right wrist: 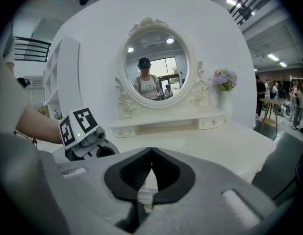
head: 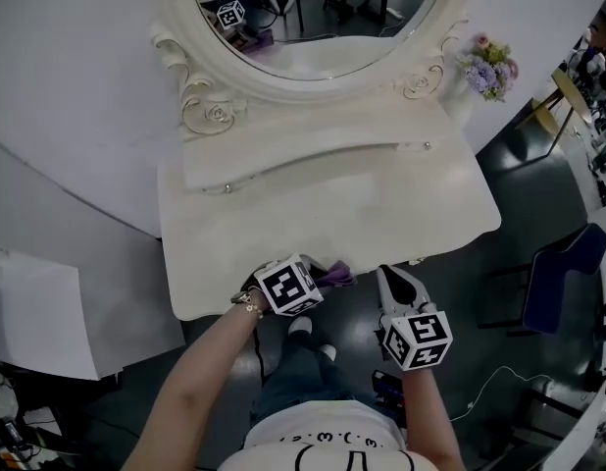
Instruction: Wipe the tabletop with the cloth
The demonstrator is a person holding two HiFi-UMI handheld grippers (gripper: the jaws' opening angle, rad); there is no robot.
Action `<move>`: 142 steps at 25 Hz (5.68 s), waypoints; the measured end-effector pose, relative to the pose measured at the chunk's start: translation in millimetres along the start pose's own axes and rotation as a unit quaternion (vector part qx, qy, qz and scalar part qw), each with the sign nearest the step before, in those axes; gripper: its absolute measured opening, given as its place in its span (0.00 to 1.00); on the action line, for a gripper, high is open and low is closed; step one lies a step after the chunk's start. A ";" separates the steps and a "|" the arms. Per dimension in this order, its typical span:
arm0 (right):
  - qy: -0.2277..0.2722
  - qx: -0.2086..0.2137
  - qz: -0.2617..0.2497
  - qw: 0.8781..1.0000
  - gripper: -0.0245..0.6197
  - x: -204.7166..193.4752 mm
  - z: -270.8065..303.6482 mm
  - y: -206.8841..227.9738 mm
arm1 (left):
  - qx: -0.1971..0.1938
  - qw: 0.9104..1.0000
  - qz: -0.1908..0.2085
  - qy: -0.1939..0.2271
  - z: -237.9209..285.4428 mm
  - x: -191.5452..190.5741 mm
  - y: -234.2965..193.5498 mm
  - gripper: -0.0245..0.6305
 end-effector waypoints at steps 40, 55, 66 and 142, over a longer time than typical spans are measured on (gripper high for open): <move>-0.019 -0.022 0.016 0.999 0.04 -13.7 18.2 -33.1 | 0.339 0.935 0.060 -0.086 -99.9 -61.3 -158.9 0.15; -0.004 0.007 0.027 1.000 0.04 -59.6 -74.4 -71.1 | 0.258 0.961 0.076 -0.062 -19.5 -88.6 6.1 0.15; 0.012 0.015 0.028 0.999 0.04 -54.9 -89.6 -79.4 | 0.232 0.971 0.060 -0.014 -69.3 -94.4 42.5 0.15; -0.010 0.095 -0.005 0.995 0.04 -21.6 -14.0 -191.1 | 0.268 0.949 -0.107 0.125 -216.0 -173.7 14.1 0.15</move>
Point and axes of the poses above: the fingertips, and each gripper's own axes: z forward along the fingers, y to its right, x out of its top, the point moved 4 cm from there along -z, backward along the fingers, and after that the axes turned 11 degrees about -x, right-handed, at the moved point
